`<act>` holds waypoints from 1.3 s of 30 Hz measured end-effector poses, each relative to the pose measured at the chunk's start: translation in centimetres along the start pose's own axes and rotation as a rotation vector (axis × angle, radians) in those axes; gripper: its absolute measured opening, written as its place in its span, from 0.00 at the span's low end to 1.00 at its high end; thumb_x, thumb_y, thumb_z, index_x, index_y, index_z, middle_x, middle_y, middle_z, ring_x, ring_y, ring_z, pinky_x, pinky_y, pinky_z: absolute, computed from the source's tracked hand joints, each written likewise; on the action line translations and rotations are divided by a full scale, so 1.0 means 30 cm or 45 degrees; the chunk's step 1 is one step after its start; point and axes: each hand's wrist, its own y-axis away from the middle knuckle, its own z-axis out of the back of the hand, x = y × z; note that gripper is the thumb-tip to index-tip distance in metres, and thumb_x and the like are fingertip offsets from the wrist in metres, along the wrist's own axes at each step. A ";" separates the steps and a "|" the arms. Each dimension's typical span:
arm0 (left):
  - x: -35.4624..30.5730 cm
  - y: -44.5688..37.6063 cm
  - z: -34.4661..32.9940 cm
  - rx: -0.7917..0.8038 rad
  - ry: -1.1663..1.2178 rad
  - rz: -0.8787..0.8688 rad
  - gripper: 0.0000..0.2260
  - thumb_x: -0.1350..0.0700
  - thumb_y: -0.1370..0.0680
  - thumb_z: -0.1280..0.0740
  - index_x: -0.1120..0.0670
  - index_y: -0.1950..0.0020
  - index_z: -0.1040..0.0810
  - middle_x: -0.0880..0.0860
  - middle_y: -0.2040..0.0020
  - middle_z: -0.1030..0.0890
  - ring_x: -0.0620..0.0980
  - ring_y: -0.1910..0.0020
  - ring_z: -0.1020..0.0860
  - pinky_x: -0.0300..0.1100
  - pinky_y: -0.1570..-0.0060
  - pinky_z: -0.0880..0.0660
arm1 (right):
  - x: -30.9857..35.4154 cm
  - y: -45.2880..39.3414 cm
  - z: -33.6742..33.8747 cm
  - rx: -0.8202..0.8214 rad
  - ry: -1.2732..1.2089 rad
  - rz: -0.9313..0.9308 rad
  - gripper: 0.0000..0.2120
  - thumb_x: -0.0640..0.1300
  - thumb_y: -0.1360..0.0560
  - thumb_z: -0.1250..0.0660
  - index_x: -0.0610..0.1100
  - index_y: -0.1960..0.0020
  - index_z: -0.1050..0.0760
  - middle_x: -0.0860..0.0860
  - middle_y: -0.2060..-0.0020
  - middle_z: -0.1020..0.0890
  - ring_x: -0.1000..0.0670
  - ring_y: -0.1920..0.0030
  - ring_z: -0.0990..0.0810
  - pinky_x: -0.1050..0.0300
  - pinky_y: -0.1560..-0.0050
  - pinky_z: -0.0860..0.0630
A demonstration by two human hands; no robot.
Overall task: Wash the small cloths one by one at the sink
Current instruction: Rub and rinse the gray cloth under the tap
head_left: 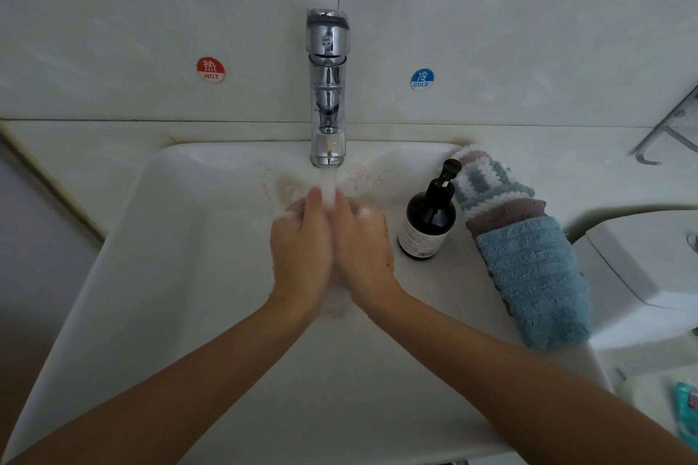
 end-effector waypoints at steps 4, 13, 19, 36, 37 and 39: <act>0.004 -0.007 0.003 0.015 -0.041 -0.011 0.19 0.49 0.18 0.43 0.60 0.60 0.22 0.57 0.65 0.20 0.52 0.65 0.21 0.50 0.60 0.22 | 0.016 -0.005 -0.001 0.064 0.083 0.100 0.17 0.45 0.16 0.48 0.35 0.48 0.24 0.36 0.52 0.19 0.36 0.50 0.21 0.40 0.46 0.25; 0.046 0.021 0.008 0.270 -0.027 -0.229 0.08 0.45 0.22 0.38 0.37 0.45 0.33 0.42 0.50 0.20 0.42 0.52 0.19 0.52 0.56 0.18 | -0.020 -0.041 0.023 -0.125 -0.334 -0.013 0.08 0.53 0.22 0.35 0.55 0.59 0.28 0.46 0.59 0.17 0.44 0.57 0.17 0.44 0.56 0.20; 0.043 0.005 0.003 0.065 -0.160 -0.251 0.10 0.49 0.19 0.40 0.47 0.38 0.29 0.45 0.48 0.20 0.43 0.50 0.20 0.48 0.50 0.20 | -0.028 -0.031 0.018 -0.033 -0.434 -0.113 0.12 0.54 0.23 0.32 0.47 0.57 0.26 0.48 0.61 0.19 0.48 0.59 0.18 0.50 0.60 0.20; -0.004 -0.048 0.025 0.057 0.073 0.016 0.11 0.49 0.19 0.40 0.54 0.53 0.22 0.54 0.60 0.19 0.49 0.61 0.20 0.41 0.65 0.22 | -0.013 -0.039 0.018 -0.052 -0.459 -0.068 0.07 0.46 0.18 0.41 0.49 0.50 0.25 0.47 0.52 0.17 0.48 0.50 0.17 0.45 0.45 0.19; 0.000 -0.046 0.028 0.058 0.051 0.010 0.08 0.48 0.19 0.40 0.49 0.51 0.24 0.50 0.57 0.19 0.48 0.58 0.19 0.44 0.61 0.21 | -0.015 -0.033 0.018 -0.039 -0.452 -0.035 0.04 0.45 0.18 0.40 0.51 0.48 0.26 0.49 0.50 0.18 0.50 0.49 0.18 0.46 0.44 0.20; 0.004 -0.034 0.030 0.116 0.013 0.033 0.05 0.45 0.19 0.40 0.45 0.48 0.28 0.47 0.52 0.20 0.49 0.54 0.19 0.50 0.57 0.20 | -0.029 -0.026 0.009 0.032 -0.431 0.015 0.05 0.46 0.19 0.38 0.55 0.46 0.27 0.51 0.49 0.19 0.52 0.47 0.19 0.47 0.42 0.20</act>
